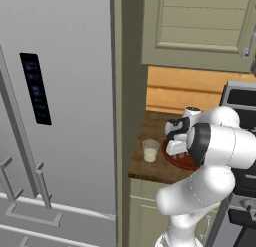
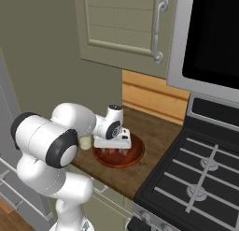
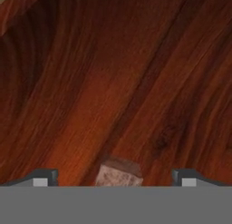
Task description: Grab a lemon wedge from the fridge and one ice cube from the ice bowl, and put them in the glass of lemonade.
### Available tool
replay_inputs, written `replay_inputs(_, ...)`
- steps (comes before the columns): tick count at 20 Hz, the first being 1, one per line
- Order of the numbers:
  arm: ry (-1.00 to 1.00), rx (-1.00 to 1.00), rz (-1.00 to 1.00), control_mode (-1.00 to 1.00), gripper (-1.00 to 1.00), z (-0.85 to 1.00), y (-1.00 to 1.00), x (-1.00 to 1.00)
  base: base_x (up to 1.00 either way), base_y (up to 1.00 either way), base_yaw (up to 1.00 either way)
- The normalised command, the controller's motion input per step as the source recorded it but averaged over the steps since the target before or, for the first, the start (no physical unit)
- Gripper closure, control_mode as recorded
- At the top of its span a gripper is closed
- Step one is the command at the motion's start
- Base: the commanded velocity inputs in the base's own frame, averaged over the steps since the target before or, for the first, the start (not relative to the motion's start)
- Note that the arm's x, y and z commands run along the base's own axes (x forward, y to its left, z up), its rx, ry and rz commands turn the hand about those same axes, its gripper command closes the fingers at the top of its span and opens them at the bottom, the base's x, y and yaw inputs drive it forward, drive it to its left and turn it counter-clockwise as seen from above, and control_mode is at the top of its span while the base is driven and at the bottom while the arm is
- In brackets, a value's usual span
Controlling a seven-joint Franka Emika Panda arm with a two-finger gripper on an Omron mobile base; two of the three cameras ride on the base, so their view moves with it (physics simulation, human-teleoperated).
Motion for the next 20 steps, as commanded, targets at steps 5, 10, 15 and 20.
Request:
replay_inputs(5, 0.0, 0.0, 0.0, -1.0, 1.0, 0.0, 0.0, 0.0, 0.0, 0.0, 0.0)
replay_inputs(10, 0.0, 0.0, 0.0, -1.0, 1.0, 0.0, 0.0, 0.0, 0.0, 0.0, 0.0)
replay_inputs(15, 0.0, 0.0, 0.0, -1.0, 1.0, 0.0, 0.02, 0.0, 0.0, 0.0, 0.0)
replay_inputs(20, 0.0, -0.02, -0.01, -1.0, 1.0, 0.2, 0.11, -0.02, 0.0, 0.0, 0.0)
